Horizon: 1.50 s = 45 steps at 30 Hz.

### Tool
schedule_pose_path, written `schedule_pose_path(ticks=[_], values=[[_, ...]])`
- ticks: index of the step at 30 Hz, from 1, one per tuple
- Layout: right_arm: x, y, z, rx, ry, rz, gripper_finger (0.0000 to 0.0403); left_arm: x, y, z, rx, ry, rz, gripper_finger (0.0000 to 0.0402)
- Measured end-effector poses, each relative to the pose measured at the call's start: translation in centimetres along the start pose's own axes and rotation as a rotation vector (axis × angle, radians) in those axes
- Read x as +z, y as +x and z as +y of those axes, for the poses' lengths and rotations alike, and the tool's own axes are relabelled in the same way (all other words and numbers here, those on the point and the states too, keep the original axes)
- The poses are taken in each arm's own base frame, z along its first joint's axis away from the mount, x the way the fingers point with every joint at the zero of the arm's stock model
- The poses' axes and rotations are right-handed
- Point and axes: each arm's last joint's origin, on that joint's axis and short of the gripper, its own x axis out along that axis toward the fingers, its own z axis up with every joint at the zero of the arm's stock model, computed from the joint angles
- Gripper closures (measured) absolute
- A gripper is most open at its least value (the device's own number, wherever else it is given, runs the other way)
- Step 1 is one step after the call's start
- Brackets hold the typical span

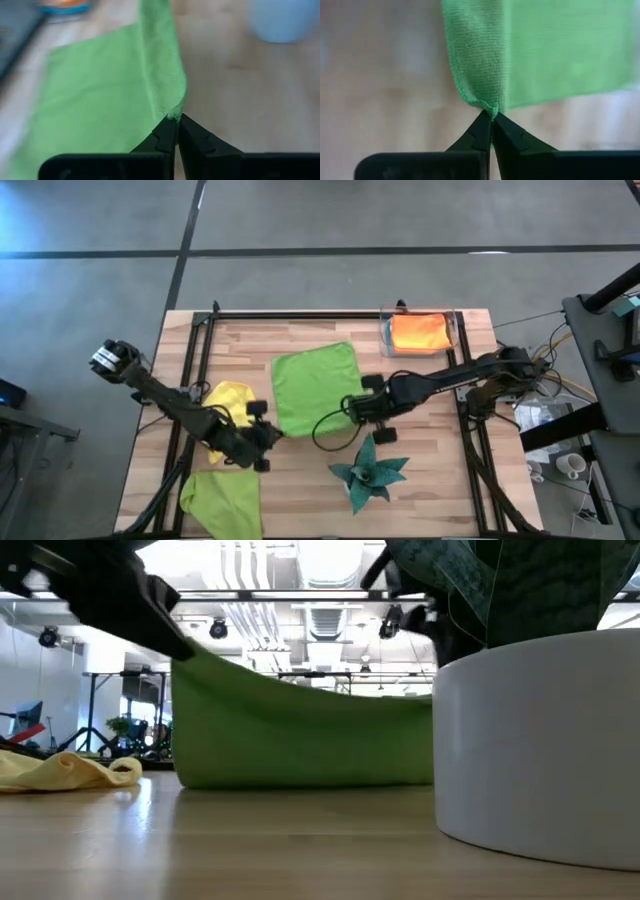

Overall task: Fold microfiber towels
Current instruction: Fold the green microfiber cloth

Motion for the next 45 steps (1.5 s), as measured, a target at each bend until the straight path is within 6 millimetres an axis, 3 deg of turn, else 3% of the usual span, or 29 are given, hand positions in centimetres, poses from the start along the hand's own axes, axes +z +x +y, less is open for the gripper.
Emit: schedule_pose_path(ticks=[4,8,16,23,29,39,45], values=[[0.5,0.2,-1.9,-0.150,0.046,-0.053,0.0394,0.2,-0.1,2.2,0.147,-0.034,-0.011,0.0401],[1.4,2.2,-4.6,-0.182,0.076,-0.080,0.0394,-0.2,0.5,4.6,0.225,-0.057,0.004,0.0401],[0.3,7.1,-11.3,-0.213,0.133,0.030,0.0394,-2.7,3.6,9.1,0.308,-0.112,0.176,0.0401],[-0.4,10.1,-15.1,-0.223,0.177,0.033,0.0394,-3.5,6.7,12.0,0.331,-0.152,0.256,0.0402],[-0.3,10.7,-16.9,-0.239,0.241,0.014,0.0394,-4.5,8.9,13.9,0.378,-0.155,0.324,0.0402],[-0.8,13.2,-19.2,-0.263,0.195,0.026,0.0394,-4.3,8.8,17.3,0.475,-0.260,0.308,0.0402],[-0.6,12.8,-20.1,-0.282,0.213,0.006,0.0394,-5.0,9.3,18.0,0.450,-0.289,0.347,0.0401]])
